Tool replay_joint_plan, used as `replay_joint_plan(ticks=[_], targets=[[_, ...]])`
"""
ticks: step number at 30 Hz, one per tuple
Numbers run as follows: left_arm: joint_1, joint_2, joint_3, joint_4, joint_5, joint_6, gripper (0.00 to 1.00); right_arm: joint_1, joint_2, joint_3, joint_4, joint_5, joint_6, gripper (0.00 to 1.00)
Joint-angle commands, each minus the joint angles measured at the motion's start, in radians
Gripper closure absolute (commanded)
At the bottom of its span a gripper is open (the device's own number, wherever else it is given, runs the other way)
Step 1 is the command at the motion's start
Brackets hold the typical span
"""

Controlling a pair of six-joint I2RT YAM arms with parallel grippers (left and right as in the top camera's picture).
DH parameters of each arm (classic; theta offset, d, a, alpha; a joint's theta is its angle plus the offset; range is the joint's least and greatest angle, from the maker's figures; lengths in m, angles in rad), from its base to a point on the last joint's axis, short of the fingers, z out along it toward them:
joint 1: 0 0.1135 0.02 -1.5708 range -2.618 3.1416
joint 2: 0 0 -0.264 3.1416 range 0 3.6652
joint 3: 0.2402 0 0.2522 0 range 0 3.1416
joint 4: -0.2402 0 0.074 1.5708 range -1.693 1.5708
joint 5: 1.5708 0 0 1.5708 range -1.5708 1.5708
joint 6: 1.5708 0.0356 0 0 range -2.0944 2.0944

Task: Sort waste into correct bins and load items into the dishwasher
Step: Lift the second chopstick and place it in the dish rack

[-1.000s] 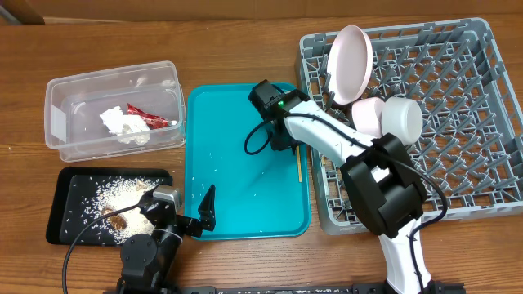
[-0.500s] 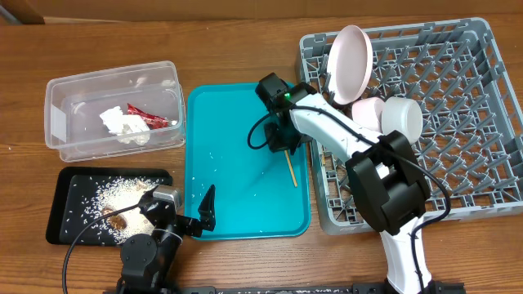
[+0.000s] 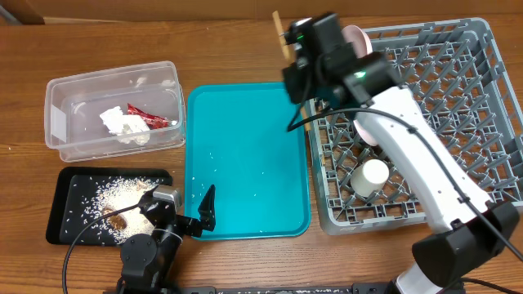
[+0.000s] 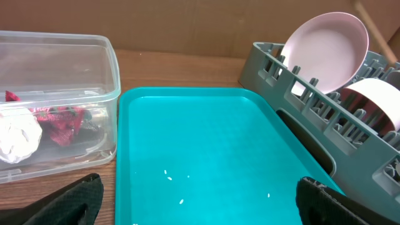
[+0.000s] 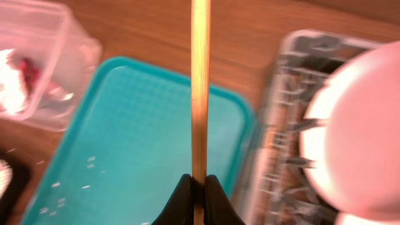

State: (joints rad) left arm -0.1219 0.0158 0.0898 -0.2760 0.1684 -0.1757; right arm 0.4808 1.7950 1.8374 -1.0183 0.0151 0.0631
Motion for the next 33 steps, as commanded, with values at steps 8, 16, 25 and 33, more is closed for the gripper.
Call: replay_joint_plan(ticks=[8, 16, 25, 33], targets=[[0.004, -0.010, -0.005, 0.004, 0.002, 0.016, 0.00, -0.087, 0.130, -0.191, 0.022, 0.016, -0.058, 0.96], [0.004, -0.010, -0.005, 0.004, 0.002, 0.016, 0.00, -0.088, 0.129, -0.176, 0.007, 0.106, 0.026, 0.71], [0.004, -0.010, -0.005, 0.004, 0.002, 0.016, 0.00, -0.080, -0.007, -0.127, -0.052, 0.061, 0.044, 0.75], [0.004, -0.010, -0.005, 0.004, 0.002, 0.016, 0.00, 0.026, -0.253, -0.126, -0.069, -0.290, 0.042, 0.44]])
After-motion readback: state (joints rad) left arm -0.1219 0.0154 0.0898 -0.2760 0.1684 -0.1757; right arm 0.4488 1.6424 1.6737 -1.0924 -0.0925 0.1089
